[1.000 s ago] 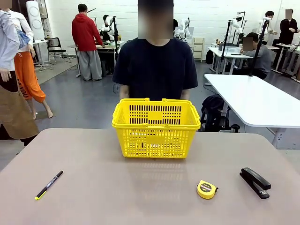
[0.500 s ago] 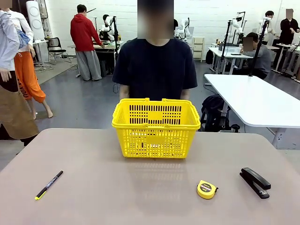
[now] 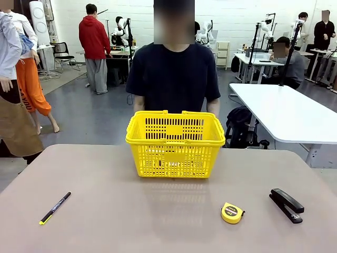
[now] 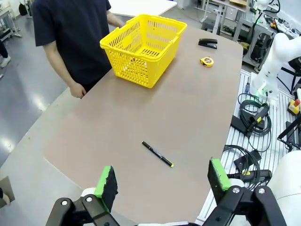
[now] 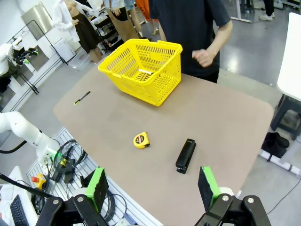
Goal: Place the items the person wants into the basket.
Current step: Pick up the item the person points to and place it in the Market Basket.
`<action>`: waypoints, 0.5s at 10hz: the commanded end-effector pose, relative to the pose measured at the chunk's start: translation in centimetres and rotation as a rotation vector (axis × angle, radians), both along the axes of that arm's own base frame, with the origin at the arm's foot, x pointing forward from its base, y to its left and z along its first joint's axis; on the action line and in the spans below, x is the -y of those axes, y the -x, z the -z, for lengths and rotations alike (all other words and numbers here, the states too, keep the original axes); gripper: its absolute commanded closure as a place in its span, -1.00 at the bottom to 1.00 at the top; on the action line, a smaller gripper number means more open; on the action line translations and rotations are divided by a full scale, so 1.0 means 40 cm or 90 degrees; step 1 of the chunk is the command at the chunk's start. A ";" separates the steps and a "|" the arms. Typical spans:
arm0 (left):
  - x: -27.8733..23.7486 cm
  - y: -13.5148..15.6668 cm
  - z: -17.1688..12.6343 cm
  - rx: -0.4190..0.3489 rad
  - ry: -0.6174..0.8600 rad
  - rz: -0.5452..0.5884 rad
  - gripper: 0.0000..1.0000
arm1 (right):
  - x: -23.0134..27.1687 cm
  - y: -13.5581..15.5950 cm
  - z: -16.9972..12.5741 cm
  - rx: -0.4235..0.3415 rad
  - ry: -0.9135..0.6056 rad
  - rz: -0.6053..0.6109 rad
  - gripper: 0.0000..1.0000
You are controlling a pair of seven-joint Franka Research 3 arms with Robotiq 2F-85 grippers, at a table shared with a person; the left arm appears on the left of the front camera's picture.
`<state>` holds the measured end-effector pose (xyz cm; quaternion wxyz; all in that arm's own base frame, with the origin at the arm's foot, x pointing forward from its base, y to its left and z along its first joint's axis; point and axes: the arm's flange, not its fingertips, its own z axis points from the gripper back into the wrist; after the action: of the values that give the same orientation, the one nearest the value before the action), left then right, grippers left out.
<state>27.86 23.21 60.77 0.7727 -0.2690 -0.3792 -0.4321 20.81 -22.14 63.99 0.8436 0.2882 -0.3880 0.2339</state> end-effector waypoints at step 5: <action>-0.007 0.003 -0.002 0.011 0.000 0.009 -1.00 | -0.002 -0.004 -0.002 0.015 -0.016 -0.012 -1.00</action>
<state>27.76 23.27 60.79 0.7742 -0.2674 -0.3786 -0.4310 20.81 -22.14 63.99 0.8436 0.2882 -0.3881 0.2339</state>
